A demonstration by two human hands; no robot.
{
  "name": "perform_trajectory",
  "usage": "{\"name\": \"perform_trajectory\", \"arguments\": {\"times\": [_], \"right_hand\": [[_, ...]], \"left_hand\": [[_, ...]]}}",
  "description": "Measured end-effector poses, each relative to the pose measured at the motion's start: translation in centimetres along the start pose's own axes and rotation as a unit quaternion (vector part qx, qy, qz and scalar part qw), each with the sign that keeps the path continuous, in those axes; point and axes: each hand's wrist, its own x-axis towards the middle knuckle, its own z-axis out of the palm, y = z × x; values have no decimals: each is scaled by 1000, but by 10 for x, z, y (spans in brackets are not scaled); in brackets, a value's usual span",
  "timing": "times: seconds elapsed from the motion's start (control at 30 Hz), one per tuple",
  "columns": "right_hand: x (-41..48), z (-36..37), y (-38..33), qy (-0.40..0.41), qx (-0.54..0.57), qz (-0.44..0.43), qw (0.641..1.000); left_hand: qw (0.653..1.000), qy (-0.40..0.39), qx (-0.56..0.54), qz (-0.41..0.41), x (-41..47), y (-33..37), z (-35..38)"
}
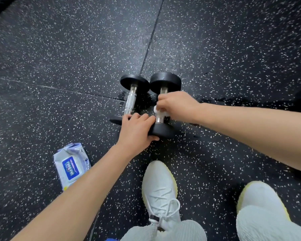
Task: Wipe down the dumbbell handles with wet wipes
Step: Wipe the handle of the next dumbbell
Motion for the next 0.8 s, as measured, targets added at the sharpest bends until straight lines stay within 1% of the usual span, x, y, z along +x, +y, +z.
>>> {"name": "perform_trajectory", "arguments": {"times": [0.1,0.13,0.2,0.33,0.4,0.47,0.57,0.63,0.73,0.8], "right_hand": [[17,-9,9,8,-2,103,995],[18,-9,8,9,-1,119,993],[12,-5,2,11,-5,98,995],[-15,4,-12,-25,30,-14,999],[-15,2,-10,-27,28,-24,999],[-3,-2,-5,-14,6,10,1000],[16,-11,3,-1,-25,126,992],[21,-13,1,5,-50,170,984],[15,-8,-8,7,-40,172,984],[2,-1,-11,13,3,138,990]], "left_hand": [[1000,-12,-1,6,0,-1,-2],[1000,-16,1,8,0,-1,-3],[1000,-20,0,11,1,-2,-3],[1000,-13,2,19,2,-3,-2],[1000,-2,7,25,2,-4,0],[1000,3,7,28,2,-5,1],[999,1,1,32,3,-5,-1],[999,-1,1,35,4,-4,-2],[999,-2,1,34,5,-3,-3],[1000,-4,3,30,4,-2,-2]]}}
